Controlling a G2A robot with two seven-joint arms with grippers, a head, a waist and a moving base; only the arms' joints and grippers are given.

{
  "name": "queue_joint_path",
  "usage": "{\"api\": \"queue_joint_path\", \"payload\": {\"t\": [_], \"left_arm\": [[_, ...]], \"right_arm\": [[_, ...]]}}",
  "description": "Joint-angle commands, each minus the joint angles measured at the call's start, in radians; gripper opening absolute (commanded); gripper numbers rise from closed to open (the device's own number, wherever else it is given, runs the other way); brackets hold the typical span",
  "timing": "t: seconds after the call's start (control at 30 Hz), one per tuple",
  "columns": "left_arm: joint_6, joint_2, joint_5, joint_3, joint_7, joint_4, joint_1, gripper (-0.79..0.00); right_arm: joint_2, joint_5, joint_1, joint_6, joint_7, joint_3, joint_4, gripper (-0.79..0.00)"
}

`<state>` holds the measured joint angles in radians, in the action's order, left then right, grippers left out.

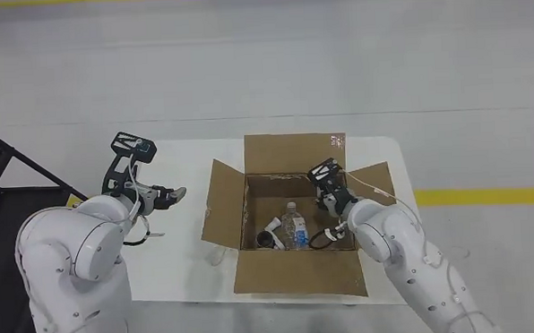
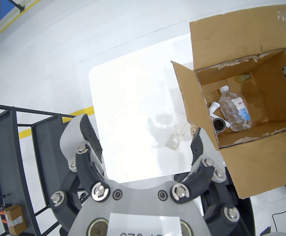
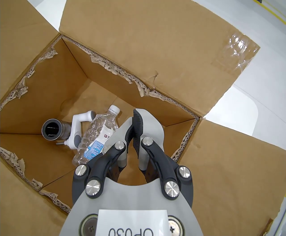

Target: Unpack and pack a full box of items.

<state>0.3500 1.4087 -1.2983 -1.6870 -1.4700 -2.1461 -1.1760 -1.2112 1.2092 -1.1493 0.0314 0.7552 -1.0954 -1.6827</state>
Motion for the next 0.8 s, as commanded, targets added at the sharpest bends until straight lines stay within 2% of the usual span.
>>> {"api": "queue_joint_path", "payload": {"t": [0.0, 0.1, 0.23, 0.37, 0.57, 0.77], "left_arm": [[0.000, 0.000, 0.000, 0.000, 0.000, 0.000, 0.000, 0.000], [0.000, 0.000, 0.000, 0.000, 0.000, 0.000, 0.000, 0.000], [0.000, 0.000, 0.000, 0.000, 0.000, 0.000, 0.000, 0.000], [0.000, 0.000, 0.000, 0.000, 0.000, 0.000, 0.000, 0.000], [0.000, 0.000, 0.000, 0.000, 0.000, 0.000, 0.000, 0.000], [0.000, 0.000, 0.000, 0.000, 0.000, 0.000, 0.000, 0.000]], "right_arm": [[0.000, 0.000, 0.000, 0.000, 0.000, 0.000, 0.000, -0.785], [0.000, 0.030, 0.003, 0.011, 0.014, 0.015, -0.010, -0.785], [-0.015, 0.173, 0.043, -0.116, 0.225, 0.087, -0.045, -0.785], [-0.043, 0.177, 0.108, -0.195, 0.381, 0.164, 0.008, -0.785], [-0.088, 0.094, 0.221, -0.179, 0.405, 0.254, 0.202, -0.785], [-0.088, 0.094, 0.221, -0.179, 0.405, 0.254, 0.202, -0.785]]}}
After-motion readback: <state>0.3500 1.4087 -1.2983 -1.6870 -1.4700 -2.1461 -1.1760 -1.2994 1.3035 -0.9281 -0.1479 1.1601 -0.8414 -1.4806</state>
